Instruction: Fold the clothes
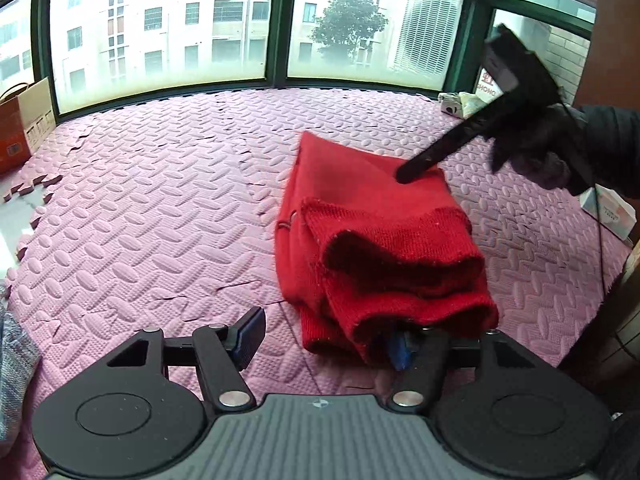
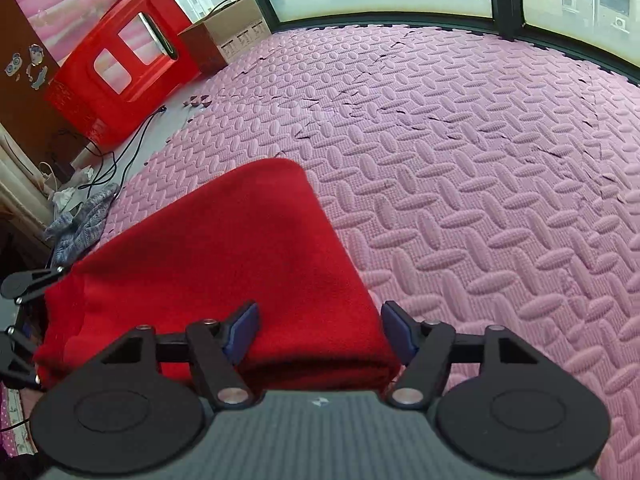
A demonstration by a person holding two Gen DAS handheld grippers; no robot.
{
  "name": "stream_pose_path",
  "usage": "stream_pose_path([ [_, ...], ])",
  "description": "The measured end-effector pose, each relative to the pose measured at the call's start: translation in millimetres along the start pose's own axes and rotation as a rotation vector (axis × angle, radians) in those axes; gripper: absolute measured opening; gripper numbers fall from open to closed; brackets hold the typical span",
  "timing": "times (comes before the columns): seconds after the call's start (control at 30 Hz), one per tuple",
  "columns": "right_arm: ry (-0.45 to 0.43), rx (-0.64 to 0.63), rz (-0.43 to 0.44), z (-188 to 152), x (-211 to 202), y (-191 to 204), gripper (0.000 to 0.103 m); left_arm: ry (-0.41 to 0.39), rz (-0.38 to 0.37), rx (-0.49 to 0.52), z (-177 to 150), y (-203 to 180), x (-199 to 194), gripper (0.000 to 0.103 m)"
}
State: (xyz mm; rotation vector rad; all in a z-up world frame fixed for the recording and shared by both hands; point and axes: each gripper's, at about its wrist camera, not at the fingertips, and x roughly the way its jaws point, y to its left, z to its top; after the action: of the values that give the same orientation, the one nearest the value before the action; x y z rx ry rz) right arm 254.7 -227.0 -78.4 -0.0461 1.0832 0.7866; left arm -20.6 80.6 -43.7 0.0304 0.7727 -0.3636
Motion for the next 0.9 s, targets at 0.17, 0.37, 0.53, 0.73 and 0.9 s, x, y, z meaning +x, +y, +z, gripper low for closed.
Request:
stream_pose_path([
  [0.17, -0.013, 0.059, -0.014, -36, -27, 4, 0.068, -0.002, 0.002, -0.035, 16, 21, 10, 0.061],
  [0.37, -0.05, 0.147, -0.018, -79, -55, 17, 0.068, 0.001, -0.049, -0.042, 37, 36, 29, 0.053],
  [0.53, -0.057, 0.168, -0.058, -105, -61, 31, 0.068, 0.008, -0.042, -0.014, 47, 36, 37, 0.053],
  [0.73, -0.146, 0.184, -0.115, -97, -77, 37, 0.068, 0.013, -0.008, 0.02, 50, 36, 37, 0.058],
  [0.9, -0.229, 0.12, -0.181, -76, -79, 56, 0.069, 0.011, 0.025, 0.03, 49, 38, 33, 0.066],
])
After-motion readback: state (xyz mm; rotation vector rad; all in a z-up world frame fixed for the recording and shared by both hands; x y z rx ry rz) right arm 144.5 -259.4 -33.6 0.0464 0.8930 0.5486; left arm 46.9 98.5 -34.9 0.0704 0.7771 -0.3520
